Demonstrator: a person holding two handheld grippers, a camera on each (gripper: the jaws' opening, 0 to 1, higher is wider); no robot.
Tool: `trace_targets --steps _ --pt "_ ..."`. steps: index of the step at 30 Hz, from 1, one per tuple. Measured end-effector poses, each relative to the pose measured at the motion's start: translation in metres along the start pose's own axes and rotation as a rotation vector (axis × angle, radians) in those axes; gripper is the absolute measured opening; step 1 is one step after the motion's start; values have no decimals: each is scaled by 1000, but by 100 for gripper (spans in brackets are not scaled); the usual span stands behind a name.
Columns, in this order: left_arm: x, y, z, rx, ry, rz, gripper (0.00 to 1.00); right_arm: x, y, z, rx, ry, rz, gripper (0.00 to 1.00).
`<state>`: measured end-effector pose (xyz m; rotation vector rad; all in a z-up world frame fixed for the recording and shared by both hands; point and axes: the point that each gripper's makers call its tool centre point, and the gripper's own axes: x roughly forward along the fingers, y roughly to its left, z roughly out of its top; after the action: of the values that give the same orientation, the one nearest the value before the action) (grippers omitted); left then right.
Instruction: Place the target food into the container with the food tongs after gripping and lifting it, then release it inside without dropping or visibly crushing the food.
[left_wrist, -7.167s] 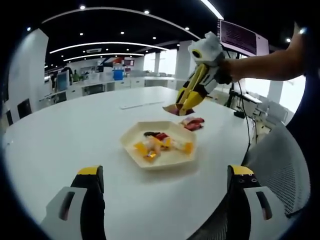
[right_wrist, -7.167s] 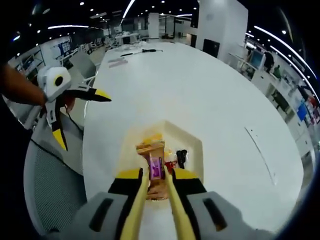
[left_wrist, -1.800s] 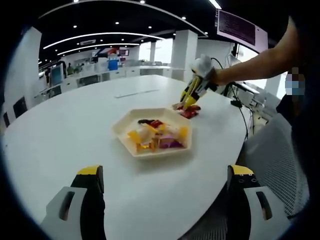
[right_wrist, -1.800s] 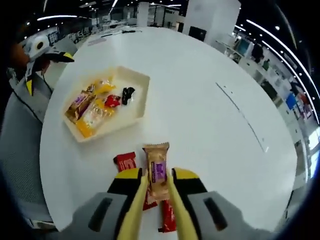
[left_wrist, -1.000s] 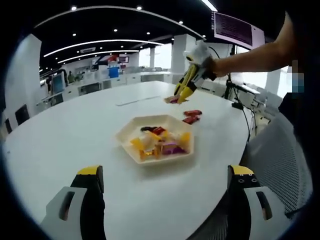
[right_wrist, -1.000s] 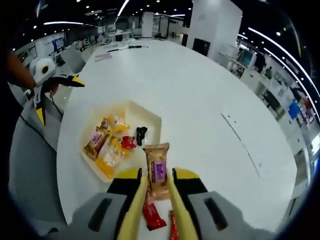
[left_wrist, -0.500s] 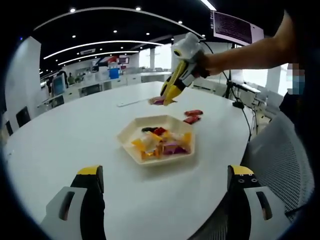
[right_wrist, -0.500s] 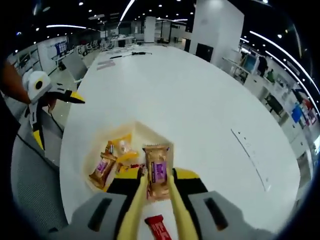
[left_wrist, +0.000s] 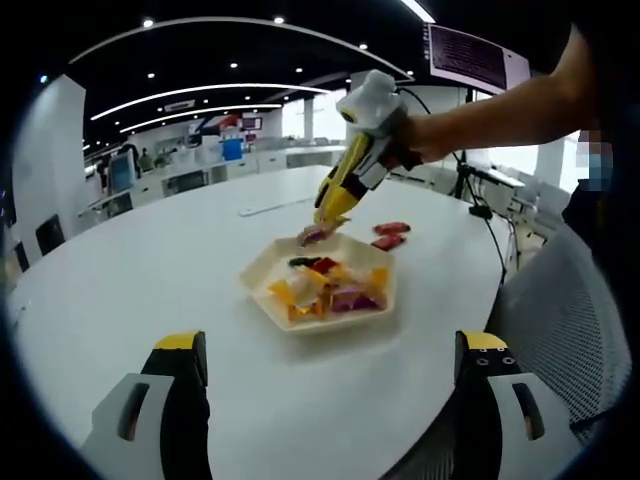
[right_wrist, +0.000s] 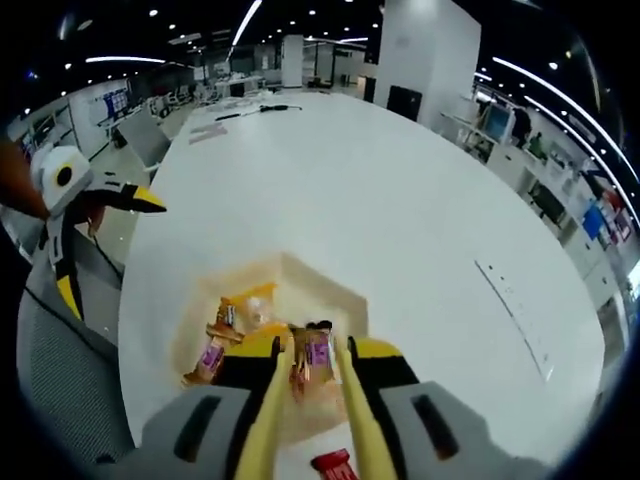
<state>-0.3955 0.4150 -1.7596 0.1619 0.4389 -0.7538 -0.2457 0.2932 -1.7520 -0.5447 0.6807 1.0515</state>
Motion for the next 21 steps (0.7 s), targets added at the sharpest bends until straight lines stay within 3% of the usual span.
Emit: trace_targets --steps 5,12,19,21 --pt "-1 1 1 -2 -3 10 100 -7 3 2 6 -20 -3 27" --pt "-1 0 1 5 -1 6 100 -37 -5 -9 -16 -61 -15 27" --pt "-1 -1 1 10 -2 7 100 -69 -31 -41 20 -79 -84 27" --pt "-1 0 2 11 -2 11 100 -82 -38 -58 30 -66 -110 28"
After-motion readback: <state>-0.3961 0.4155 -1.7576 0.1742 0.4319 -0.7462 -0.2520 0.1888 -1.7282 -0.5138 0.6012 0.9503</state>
